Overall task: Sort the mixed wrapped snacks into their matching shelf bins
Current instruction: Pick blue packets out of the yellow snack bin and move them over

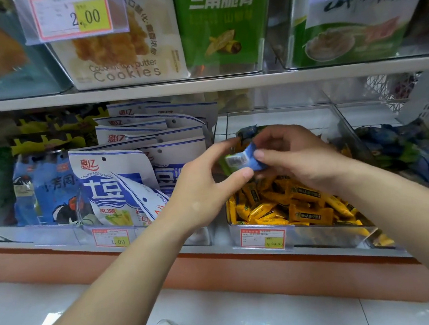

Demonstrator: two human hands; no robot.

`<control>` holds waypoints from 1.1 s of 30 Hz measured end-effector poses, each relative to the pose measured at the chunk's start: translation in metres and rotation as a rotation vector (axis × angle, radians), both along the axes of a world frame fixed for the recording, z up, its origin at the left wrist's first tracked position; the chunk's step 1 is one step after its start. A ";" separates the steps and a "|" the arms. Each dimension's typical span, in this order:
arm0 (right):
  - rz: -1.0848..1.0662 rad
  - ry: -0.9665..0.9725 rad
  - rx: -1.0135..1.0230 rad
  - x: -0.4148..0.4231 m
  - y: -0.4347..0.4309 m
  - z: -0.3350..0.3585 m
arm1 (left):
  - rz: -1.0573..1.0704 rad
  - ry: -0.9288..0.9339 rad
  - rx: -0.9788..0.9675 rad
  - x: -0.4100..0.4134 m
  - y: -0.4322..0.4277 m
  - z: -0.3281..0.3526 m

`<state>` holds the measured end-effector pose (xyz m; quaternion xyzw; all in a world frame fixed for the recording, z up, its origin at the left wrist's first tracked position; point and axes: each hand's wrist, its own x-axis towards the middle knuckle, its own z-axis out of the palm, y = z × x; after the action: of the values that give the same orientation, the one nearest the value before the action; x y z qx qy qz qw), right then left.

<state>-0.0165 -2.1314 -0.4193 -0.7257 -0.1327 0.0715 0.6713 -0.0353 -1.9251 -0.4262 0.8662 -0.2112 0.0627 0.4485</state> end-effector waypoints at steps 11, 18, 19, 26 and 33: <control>-0.088 -0.292 -0.544 -0.042 -0.022 -0.003 | -0.172 0.088 0.243 -0.030 -0.003 0.010; -0.084 -0.295 -0.677 -0.122 -0.062 -0.035 | -0.577 0.362 0.596 -0.078 -0.052 -0.056; -0.051 -0.256 -0.705 -0.133 -0.070 -0.049 | -0.585 0.400 0.634 -0.081 -0.058 -0.072; 0.116 0.267 -0.932 -0.166 -0.118 -0.210 | -0.519 0.581 0.895 -0.097 -0.102 -0.210; 0.389 0.554 -1.040 -0.229 -0.081 -0.392 | -0.489 0.730 0.883 -0.133 -0.107 -0.322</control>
<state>-0.2451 -2.2122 -0.8108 -0.8748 -0.0312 0.4337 0.2138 -0.1686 -2.0324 -0.7486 0.8621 -0.2428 -0.4351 0.0925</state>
